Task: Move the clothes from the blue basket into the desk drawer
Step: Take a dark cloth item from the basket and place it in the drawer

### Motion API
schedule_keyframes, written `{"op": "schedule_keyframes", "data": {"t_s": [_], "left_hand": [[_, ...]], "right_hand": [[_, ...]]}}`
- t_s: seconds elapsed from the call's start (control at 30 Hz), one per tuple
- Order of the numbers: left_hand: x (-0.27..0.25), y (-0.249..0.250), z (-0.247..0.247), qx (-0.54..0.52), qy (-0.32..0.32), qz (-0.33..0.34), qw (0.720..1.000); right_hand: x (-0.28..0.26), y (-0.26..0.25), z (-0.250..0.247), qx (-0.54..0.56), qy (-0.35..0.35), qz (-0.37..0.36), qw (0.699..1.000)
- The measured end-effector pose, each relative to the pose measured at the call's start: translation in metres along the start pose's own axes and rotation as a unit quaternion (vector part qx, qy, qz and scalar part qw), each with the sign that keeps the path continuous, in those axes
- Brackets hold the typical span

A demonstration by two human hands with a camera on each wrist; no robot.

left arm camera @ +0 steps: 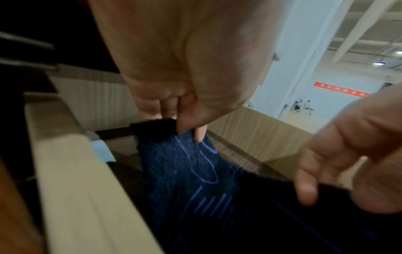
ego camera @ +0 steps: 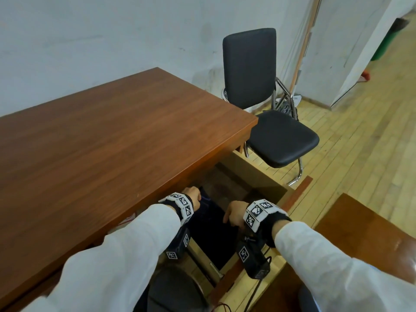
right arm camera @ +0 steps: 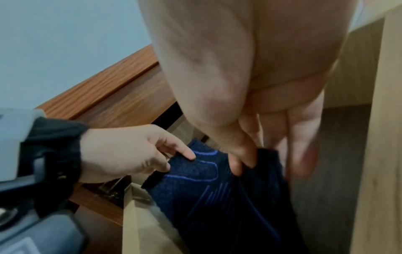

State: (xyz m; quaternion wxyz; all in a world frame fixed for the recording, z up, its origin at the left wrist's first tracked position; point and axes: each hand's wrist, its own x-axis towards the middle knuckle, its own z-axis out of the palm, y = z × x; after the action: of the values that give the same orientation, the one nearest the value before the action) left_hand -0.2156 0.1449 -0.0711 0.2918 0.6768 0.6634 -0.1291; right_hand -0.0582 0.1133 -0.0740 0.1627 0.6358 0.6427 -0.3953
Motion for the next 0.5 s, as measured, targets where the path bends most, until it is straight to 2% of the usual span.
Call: {"op": "schedule_keyframes", "data": {"t_s": [0.13, 0.27, 0.37, 0.43, 0.5], "left_hand": [[0.008, -0.008, 0.009, 0.017, -0.004, -0.021, 1.000], [0.013, -0.016, 0.016, 0.035, -0.022, -0.038, 0.998], [0.015, -0.019, 0.014, 0.004, -0.028, -0.027, 0.999], [0.012, -0.017, 0.009, -0.020, -0.023, -0.016, 0.999], [0.006, -0.013, 0.003, -0.043, -0.018, -0.010, 0.999]], "right_hand": [[0.011, 0.006, 0.011, -0.010, -0.046, -0.011, 0.999], [0.021, 0.002, 0.022, -0.015, -0.085, 0.027, 0.996], [0.027, -0.003, 0.026, -0.032, -0.104, 0.050, 0.993], [0.020, -0.007, 0.021, -0.036, -0.089, 0.055, 0.994], [0.007, -0.006, 0.011, -0.005, -0.040, 0.059, 0.997]]}}
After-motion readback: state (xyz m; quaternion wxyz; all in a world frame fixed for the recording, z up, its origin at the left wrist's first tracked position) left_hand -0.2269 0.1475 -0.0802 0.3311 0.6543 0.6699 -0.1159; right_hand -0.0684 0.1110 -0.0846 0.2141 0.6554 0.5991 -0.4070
